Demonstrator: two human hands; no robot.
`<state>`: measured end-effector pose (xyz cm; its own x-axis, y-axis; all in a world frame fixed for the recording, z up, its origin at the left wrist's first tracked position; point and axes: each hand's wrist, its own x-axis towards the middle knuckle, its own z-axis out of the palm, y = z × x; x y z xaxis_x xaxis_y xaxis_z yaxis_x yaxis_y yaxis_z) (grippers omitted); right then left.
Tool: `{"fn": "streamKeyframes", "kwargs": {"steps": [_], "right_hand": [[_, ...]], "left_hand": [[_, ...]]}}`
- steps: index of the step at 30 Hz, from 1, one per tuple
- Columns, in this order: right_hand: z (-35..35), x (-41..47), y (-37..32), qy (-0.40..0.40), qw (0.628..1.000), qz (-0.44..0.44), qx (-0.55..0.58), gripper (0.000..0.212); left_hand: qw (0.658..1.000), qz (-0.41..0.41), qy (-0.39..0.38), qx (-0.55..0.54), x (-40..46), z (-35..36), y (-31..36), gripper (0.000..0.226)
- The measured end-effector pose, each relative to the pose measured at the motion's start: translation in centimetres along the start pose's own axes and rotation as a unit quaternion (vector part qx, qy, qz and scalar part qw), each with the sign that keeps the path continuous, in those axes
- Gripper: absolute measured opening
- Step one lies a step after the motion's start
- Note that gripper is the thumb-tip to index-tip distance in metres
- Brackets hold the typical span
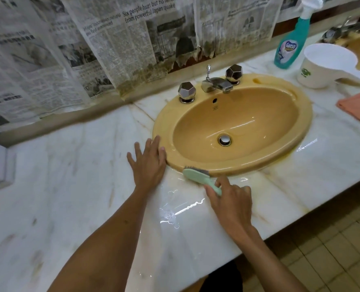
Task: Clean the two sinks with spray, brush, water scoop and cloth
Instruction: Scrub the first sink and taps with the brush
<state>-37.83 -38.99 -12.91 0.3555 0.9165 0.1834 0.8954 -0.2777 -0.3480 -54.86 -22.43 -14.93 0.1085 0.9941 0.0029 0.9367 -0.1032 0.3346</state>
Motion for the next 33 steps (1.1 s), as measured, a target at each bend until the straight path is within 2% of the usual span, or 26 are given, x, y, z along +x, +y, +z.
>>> {"fn": "streamKeyframes", "kwargs": {"steps": [3,8,10,12,15,21,23,26,28,33], "right_hand": [[-0.7,-0.8,1.2,0.034,0.999,0.024,-0.003,0.025],[-1.3,2.1,-1.1,0.048,0.998,-0.031,0.002,0.022],[-2.7,4.1,-0.5,0.004,0.999,-0.025,-0.04,0.016],[-4.9,6.0,1.2,-0.039,0.995,-0.01,-0.088,0.019],[-6.9,8.1,2.9,-0.09,0.992,0.009,-0.091,0.022],[-4.3,10.6,-2.7,-0.163,0.977,-0.101,-0.091,0.024],[-5.7,11.7,-0.4,-0.192,0.972,-0.069,-0.118,0.02],[-7.5,13.6,4.8,-0.185,0.973,0.008,-0.138,0.016],[-7.0,14.2,4.8,-0.198,0.974,0.016,-0.11,0.018],[-4.1,14.2,-0.5,-0.266,0.963,-0.046,0.002,0.019]], "left_hand": [[1.0,-0.016,0.003,0.017,0.0,0.2,0.3,0.051],[0.999,-0.019,0.011,0.025,0.1,0.3,0.3,0.052],[0.999,-0.022,0.01,0.021,0.1,0.4,0.3,0.052],[0.999,-0.02,0.015,0.026,0.1,0.4,0.3,0.052],[0.999,-0.018,0.012,0.029,0.1,0.4,0.3,0.052],[0.999,-0.014,0.017,0.031,0.2,0.4,0.1,0.053],[0.999,-0.015,0.016,0.028,0.3,0.7,0.0,0.052],[0.999,-0.011,0.03,0.032,0.4,0.9,0.0,0.051],[0.999,-0.007,0.029,0.034,0.4,0.9,0.0,0.052],[0.999,-0.007,0.021,0.03,0.4,0.8,-0.2,0.052]]}}
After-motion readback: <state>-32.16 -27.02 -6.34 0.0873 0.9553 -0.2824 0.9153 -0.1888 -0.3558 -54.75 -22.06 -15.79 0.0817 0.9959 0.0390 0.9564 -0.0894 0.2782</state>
